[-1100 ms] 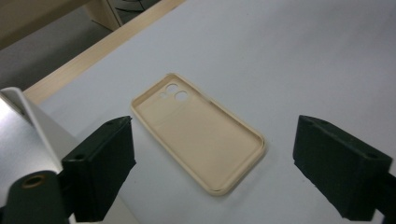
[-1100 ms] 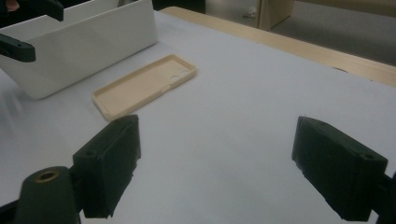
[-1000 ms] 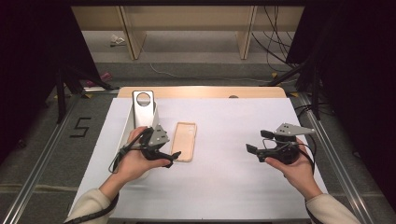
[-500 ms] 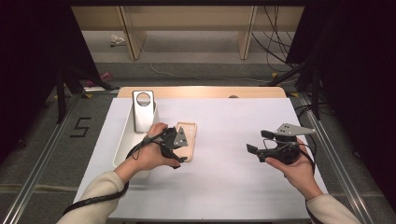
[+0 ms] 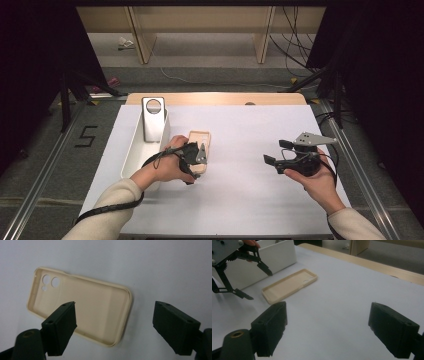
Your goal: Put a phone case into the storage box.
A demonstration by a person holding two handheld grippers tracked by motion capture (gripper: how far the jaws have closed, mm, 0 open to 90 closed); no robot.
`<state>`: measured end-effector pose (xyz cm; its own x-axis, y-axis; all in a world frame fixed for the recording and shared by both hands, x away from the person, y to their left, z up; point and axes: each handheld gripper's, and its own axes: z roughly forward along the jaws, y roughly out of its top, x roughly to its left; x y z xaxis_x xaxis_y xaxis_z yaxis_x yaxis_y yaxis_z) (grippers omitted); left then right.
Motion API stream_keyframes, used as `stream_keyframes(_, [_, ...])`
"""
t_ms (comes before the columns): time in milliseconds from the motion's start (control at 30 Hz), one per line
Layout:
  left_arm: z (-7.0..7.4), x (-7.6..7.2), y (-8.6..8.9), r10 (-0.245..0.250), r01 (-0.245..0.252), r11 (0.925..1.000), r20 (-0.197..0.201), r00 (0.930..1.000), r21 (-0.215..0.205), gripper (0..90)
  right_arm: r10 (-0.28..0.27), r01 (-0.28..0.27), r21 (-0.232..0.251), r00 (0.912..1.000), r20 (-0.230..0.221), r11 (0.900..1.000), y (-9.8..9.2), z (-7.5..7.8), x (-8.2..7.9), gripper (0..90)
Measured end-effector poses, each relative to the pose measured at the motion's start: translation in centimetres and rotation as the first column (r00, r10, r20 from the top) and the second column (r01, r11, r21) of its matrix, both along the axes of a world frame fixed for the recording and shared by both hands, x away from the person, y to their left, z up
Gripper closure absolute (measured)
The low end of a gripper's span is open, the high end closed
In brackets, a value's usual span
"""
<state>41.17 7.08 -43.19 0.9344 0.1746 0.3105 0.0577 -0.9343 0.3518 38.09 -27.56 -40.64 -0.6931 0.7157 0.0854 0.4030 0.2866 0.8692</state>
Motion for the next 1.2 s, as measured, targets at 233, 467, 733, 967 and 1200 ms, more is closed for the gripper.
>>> stream_keyframes(233, [-0.5, 0.5, 0.0, -0.007, 0.007, 0.999, 0.002, 1.0, 0.044, 18.7, -0.001, 0.001, 0.001, 1.0, 0.001, 1.0, -0.1, 0.0, 0.0, 16.3])
stream_keyframes(467, [-1.0, 0.5, -0.7, -0.044, 0.044, 0.9937, 0.002, 0.999, 0.103, 19.6, 0.0, 0.0, -0.001, 1.0, 0.001, 1.0, 0.0, 0.0, 0.0, 16.3])
stream_keyframes(733, [-1.3, 0.6, -1.4, -0.072, 0.074, 0.986, -0.022, 0.9972, 0.149, 21.2, -0.002, 0.002, 0.002, 1.0, 0.0, 1.0, -0.1, 0.0, -0.1, 16.4])
stream_keyframes(967, [-1.4, 0.9, -1.9, -0.088, 0.095, 0.9816, -0.049, 0.9949, 0.166, 23.2, -0.002, 0.002, 0.0, 1.0, 0.001, 1.0, -0.1, 0.0, 0.0, 16.3])
stream_keyframes(1200, [-1.6, 1.1, -2.1, -0.095, 0.11, 0.9768, -0.085, 0.9918, 0.184, 26.9, -0.003, 0.003, 0.0, 1.0, 0.001, 1.0, -0.1, 0.0, 0.0, 16.4])
